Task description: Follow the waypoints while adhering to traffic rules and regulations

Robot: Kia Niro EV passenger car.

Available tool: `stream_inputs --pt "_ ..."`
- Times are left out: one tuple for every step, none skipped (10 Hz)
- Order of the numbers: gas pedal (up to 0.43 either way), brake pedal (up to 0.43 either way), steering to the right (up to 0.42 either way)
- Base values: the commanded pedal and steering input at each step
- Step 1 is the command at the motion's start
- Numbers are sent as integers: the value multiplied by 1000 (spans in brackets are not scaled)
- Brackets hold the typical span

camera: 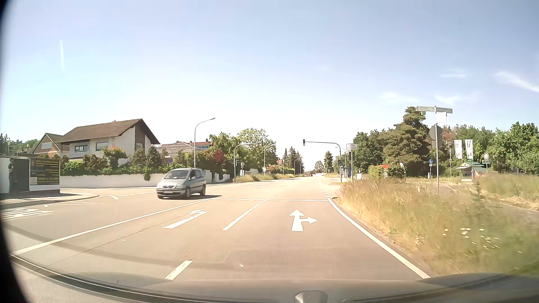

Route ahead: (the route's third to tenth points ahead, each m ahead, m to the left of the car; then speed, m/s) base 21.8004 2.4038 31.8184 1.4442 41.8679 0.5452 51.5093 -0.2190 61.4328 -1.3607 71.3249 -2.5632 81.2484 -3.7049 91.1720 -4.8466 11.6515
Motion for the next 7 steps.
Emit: stream_inputs --pt "28 30 15" --pt "28 30 16" --pt "39 30 16" --pt "39 30 16" --pt "39 30 16" --pt "39 30 16" --pt "47 30 16"
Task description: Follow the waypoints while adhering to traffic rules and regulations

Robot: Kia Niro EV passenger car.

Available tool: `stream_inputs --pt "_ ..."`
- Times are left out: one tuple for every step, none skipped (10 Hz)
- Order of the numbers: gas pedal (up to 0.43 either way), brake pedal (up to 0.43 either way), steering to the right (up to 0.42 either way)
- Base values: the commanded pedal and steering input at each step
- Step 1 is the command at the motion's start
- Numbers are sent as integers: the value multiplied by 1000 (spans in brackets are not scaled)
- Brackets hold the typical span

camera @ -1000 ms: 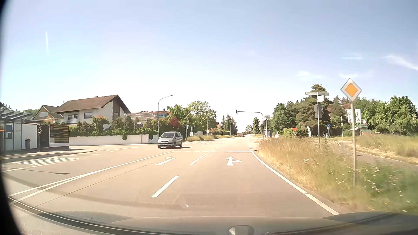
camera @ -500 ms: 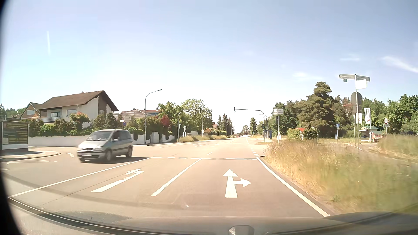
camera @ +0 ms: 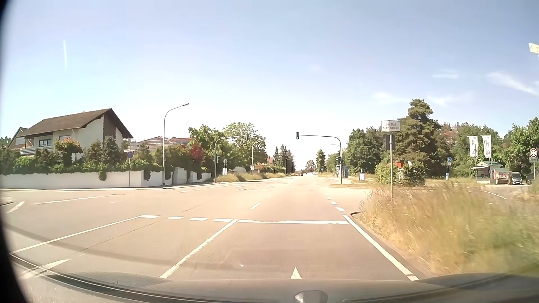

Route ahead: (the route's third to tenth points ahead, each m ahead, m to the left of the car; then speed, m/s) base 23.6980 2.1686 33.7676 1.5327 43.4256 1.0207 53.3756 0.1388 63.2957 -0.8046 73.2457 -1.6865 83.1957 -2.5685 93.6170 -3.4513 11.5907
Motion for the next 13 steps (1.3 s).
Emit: stream_inputs --pt "47 30 16" --pt "47 30 16" --pt "47 30 16" --pt "47 30 16" --pt "59 30 16" --pt "59 30 16" --pt "59 30 13" --pt "67 30 10" --pt "67 30 10" --pt "67 30 10" --pt "67 30 10" --pt "79 30 9" --pt "79 30 9"
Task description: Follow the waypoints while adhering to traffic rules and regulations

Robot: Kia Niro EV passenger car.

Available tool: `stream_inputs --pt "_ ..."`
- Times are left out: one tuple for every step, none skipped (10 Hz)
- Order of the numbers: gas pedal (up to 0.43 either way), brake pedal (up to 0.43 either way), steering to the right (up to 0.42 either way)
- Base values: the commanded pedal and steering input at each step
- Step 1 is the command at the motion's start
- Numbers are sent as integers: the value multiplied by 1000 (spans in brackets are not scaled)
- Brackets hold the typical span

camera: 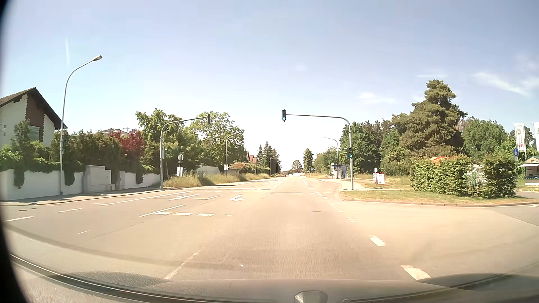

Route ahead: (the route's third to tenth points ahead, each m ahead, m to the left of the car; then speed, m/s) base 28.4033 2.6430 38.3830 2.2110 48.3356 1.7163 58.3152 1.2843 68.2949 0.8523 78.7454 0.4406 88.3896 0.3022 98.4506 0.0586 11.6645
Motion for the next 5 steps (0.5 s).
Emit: stream_inputs --pt "79 30 9" --pt "79 30 8" --pt "79 30 7" --pt "79 30 5" --pt "79 30 5"
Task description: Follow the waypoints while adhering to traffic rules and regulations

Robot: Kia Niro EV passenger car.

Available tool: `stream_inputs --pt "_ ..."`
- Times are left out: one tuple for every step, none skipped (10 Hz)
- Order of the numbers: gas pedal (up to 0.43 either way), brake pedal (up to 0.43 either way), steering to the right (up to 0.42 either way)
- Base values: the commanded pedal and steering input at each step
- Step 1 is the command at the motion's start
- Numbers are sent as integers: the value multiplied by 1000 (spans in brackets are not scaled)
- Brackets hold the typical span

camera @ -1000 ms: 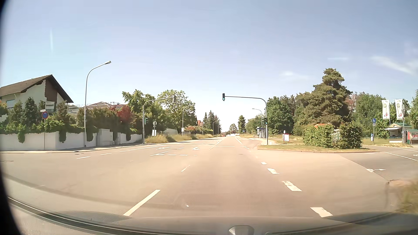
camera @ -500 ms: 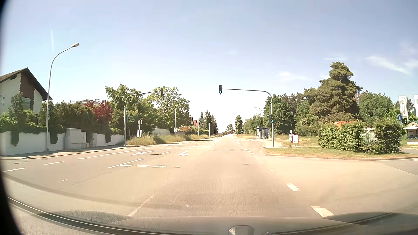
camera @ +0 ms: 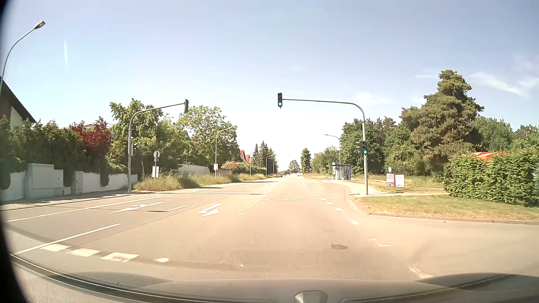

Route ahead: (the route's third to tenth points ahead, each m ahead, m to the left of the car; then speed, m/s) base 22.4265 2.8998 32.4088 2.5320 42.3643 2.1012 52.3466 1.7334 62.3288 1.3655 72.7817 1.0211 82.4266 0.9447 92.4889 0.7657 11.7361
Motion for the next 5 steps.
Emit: stream_inputs --pt "79 30 5" --pt "79 30 4" --pt "79 30 3" --pt "79 30 3" --pt "79 30 3"
